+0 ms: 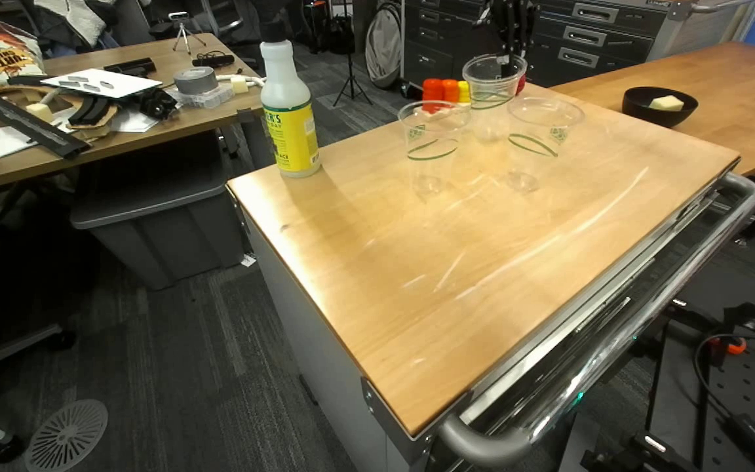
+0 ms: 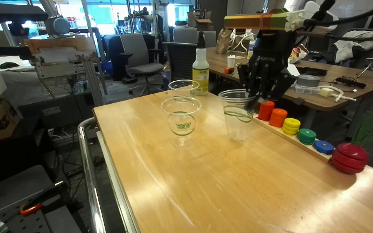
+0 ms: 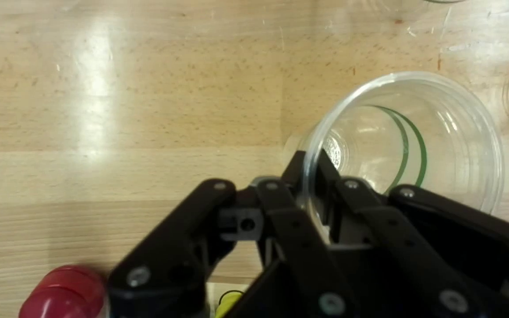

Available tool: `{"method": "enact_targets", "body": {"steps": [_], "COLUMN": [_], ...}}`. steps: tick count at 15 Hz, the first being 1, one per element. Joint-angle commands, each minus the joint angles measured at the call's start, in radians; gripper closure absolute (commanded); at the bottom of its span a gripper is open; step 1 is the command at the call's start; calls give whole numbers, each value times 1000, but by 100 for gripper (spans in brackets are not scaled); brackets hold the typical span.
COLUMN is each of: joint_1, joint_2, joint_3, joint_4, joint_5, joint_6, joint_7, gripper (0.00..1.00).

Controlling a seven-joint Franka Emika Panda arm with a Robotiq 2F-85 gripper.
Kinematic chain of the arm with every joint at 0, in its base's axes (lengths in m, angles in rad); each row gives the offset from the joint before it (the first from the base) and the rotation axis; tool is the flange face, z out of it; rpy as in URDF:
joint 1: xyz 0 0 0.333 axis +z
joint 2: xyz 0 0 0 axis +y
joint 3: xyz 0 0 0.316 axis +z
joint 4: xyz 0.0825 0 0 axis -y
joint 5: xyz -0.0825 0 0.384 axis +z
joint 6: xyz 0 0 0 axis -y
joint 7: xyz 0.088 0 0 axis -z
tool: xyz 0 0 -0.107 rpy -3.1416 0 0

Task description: Place all the cups in one cup

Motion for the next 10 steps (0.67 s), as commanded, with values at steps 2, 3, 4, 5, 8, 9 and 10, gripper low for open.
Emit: {"method": "enact_targets", "body": {"steps": [2,3,4,5,8,9,10], "joint_1": [-18,-26,-33,-40,-49,-46,-41], "joint_2": [-83,-101,-118,-144,-224,-258,-286], "joint_3": [-7,-10,-12,-14,-16,-16,-16], "joint_4": [-48,-46,-48,-55,-84,-106,-123], "joint_5": [16,27,37,47,78,80,80], "joint_6": [-52,-75,-88,-96,-116,-110,-107], "joint_7": [-18,-21,-24,-26,-50,-57,-64], "gripper": [98,98,98,98,98,98,98]}}
